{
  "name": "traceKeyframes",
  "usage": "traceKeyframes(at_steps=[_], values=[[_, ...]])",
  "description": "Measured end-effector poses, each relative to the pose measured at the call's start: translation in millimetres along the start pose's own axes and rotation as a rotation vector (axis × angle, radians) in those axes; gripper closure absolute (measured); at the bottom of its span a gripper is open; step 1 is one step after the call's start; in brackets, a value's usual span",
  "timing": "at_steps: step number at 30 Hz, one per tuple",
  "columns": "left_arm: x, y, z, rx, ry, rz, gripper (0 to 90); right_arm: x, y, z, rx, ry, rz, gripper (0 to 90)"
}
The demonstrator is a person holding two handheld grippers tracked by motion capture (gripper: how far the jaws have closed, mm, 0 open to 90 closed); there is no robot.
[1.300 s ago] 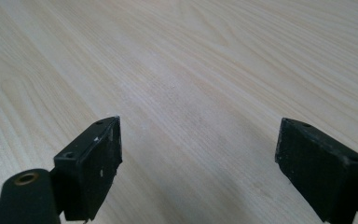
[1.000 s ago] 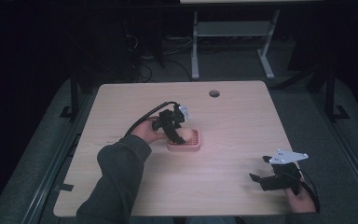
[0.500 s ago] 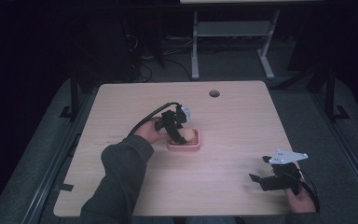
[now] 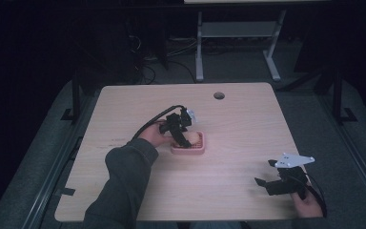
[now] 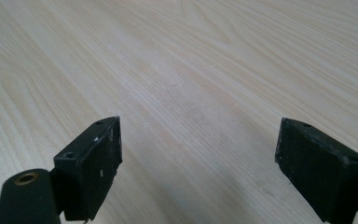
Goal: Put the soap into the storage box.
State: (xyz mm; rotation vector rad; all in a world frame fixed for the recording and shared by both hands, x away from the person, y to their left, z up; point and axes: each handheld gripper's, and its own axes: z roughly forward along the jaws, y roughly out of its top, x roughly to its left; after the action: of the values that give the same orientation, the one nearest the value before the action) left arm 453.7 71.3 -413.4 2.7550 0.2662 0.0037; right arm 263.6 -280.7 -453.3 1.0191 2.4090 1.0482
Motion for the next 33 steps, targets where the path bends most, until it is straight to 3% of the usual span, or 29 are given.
traceKeyframes(at_steps=[33], values=[[3.1,-0.9,6.8,0.023,-0.001,-0.004,31.8,0.5,-0.3,0.7,0.003,0.007,0.0,14.1]])
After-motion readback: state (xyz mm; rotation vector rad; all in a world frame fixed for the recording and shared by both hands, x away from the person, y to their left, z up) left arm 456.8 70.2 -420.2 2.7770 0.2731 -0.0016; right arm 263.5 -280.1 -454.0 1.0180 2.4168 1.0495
